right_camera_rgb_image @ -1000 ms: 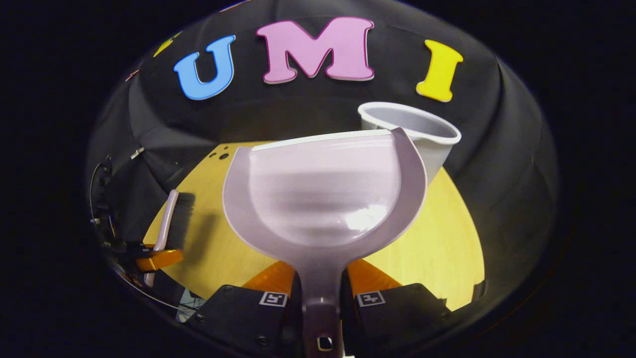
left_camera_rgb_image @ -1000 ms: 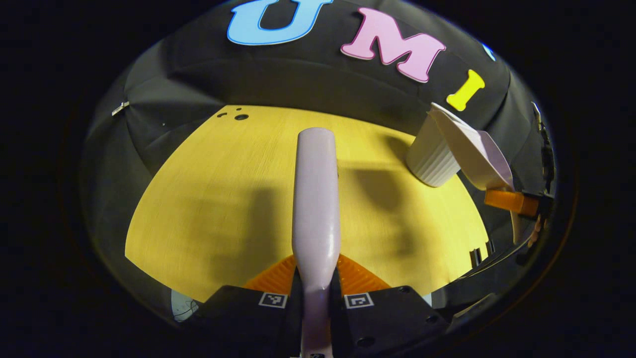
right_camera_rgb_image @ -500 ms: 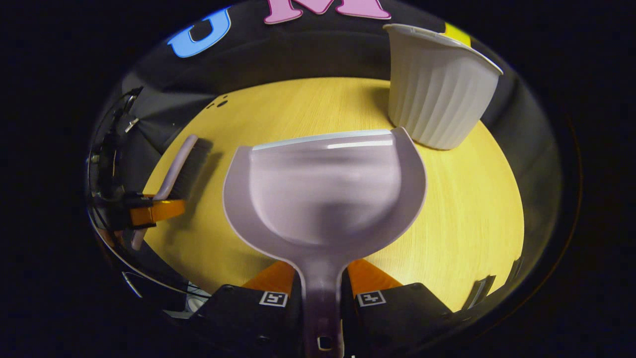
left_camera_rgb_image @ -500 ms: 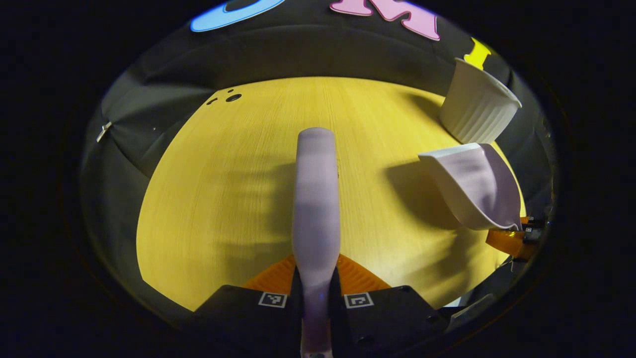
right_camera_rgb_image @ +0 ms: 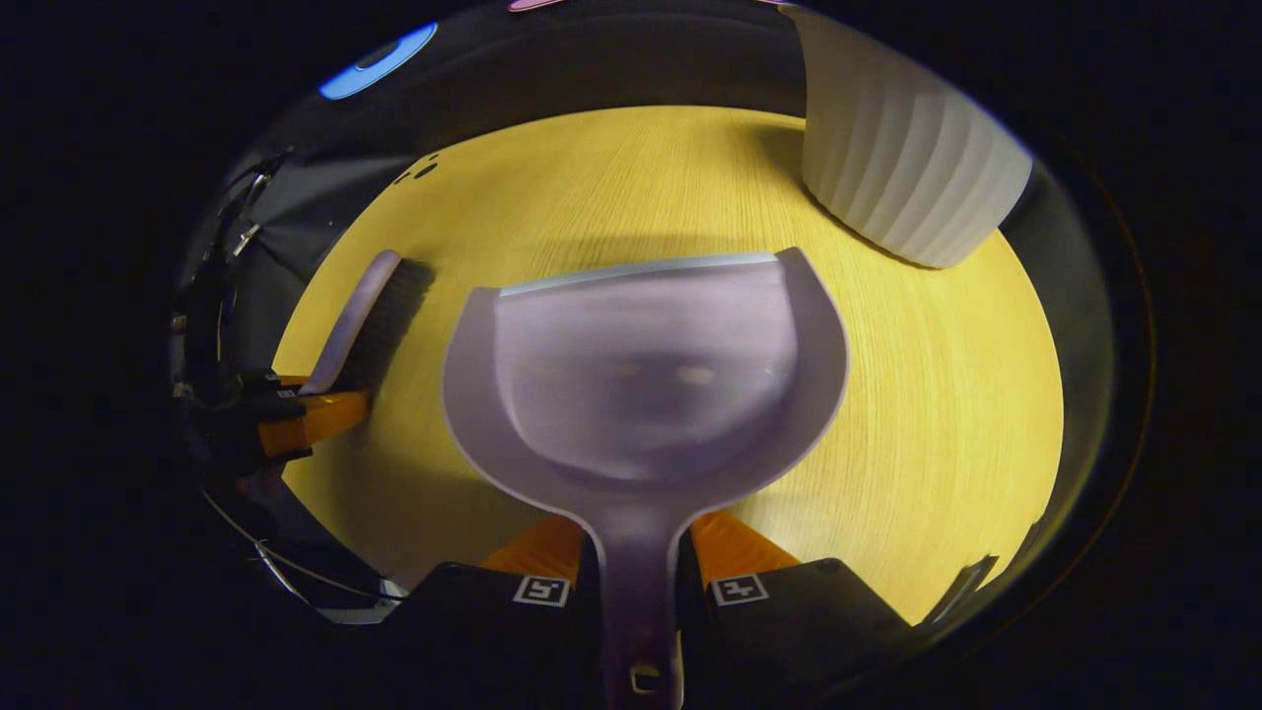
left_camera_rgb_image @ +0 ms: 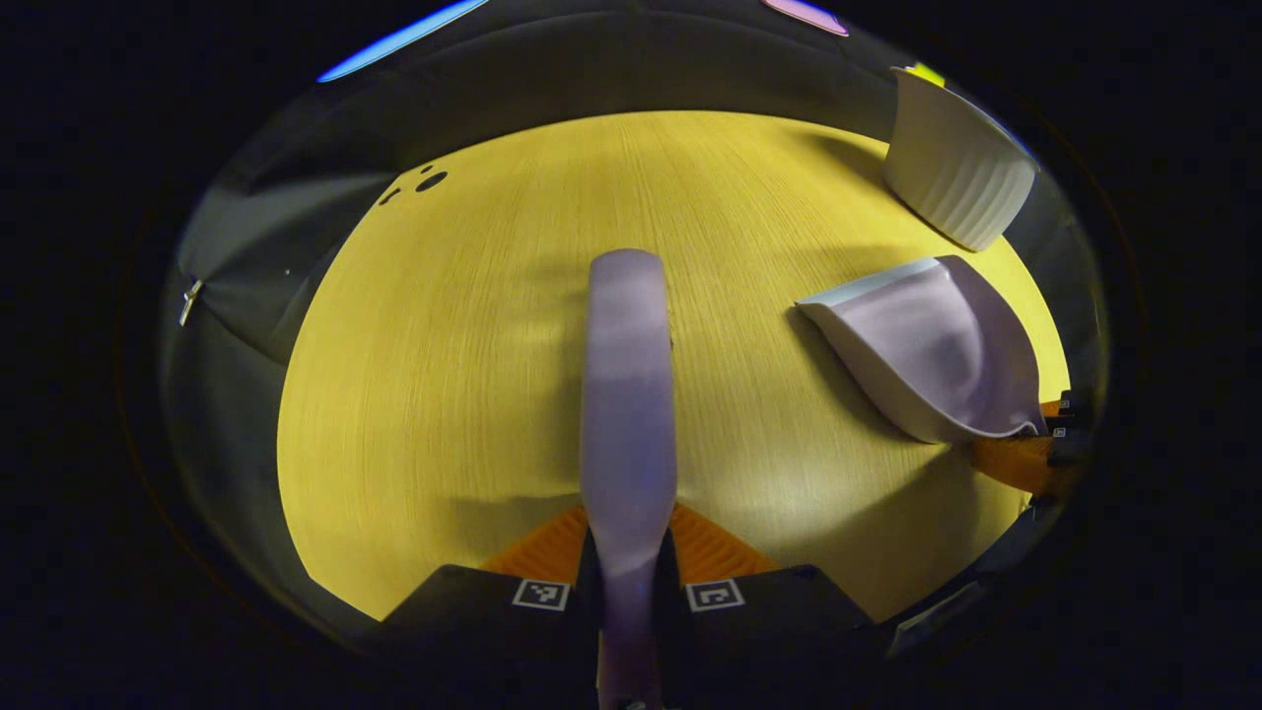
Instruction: Pick up the small broom and dustpan from the desktop, sweep the trash into the dustpan with the broom, and then empty the trash into the garbage bin.
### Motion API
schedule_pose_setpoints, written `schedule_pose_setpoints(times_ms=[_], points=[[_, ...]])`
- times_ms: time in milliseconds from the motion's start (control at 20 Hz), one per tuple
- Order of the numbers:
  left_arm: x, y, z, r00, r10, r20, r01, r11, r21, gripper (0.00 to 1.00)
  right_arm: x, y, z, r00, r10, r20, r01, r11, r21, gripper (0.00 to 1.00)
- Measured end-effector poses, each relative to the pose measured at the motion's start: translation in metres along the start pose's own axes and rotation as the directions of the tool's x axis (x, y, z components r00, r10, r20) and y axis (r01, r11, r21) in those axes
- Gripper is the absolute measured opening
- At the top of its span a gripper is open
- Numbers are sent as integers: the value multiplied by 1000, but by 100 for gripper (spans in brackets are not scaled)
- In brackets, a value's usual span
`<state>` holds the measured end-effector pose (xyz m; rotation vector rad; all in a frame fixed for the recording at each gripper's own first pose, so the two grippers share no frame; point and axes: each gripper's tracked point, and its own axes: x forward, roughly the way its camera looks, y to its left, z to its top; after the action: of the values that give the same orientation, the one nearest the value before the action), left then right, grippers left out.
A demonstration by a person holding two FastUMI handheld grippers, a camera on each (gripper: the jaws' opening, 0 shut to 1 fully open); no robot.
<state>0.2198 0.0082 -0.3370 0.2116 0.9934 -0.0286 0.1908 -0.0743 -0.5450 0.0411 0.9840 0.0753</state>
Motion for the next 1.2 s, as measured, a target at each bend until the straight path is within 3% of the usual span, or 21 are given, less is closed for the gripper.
schedule_pose_setpoints(times_ms=[100,150,200,250,300,350,450,500,650,750,850,950,1100,1200], points=[[-2,0,0,1000,-4,0,4,1000,22,31,1,3,0,1000,11,-7,-11,1000,17,37],[-3,-2,0,1000,-9,-1,9,1000,30,34,0,3,1,1000,10,-10,-10,999,31,50],[-4,-2,1,1000,-14,0,14,999,38,36,1,2,3,1000,9,-10,-8,999,42,42],[-7,-3,3,1000,-21,11,20,999,41,42,3,3,5,1000,16,-8,-15,998,56,50],[-11,-7,6,999,-35,27,34,999,40,46,0,5,6,1000,18,-5,-18,998,66,67],[-16,-8,7,997,-52,49,50,998,36,54,-5,4,7,1000,12,2,-12,997,76,78],[-31,-14,14,993,-85,84,83,996,30,84,-19,6,14,999,2,32,-5,996,90,100],[-38,-15,12,989,-99,108,96,995,34,99,-30,4,17,999,-11,50,7,996,84,99],[-77,-14,25,971,-109,214,100,993,55,97,-60,10,29,990,-33,138,27,999,44,99],[-110,-16,41,939,-114,326,107,994,38,97,-86,17,48,968,-43,247,44,999,0,99],[-145,-16,57,889,-100,447,107,994,10,97,-105,13,68,924,-84,373,125,989,-85,99],[-183,-5,68,826,-46,562,70,997,-20,97,-139,21,91,858,-91,505,161,982,-97,99],[-252,3,86,678,9,735,47,997,-56,97,-199,41,127,715,-62,696,129,991,-45,100],[-284,4,92,601,31,799,56,995,-80,97,-219,39,130,644,-73,761,150,988,-32,100]])
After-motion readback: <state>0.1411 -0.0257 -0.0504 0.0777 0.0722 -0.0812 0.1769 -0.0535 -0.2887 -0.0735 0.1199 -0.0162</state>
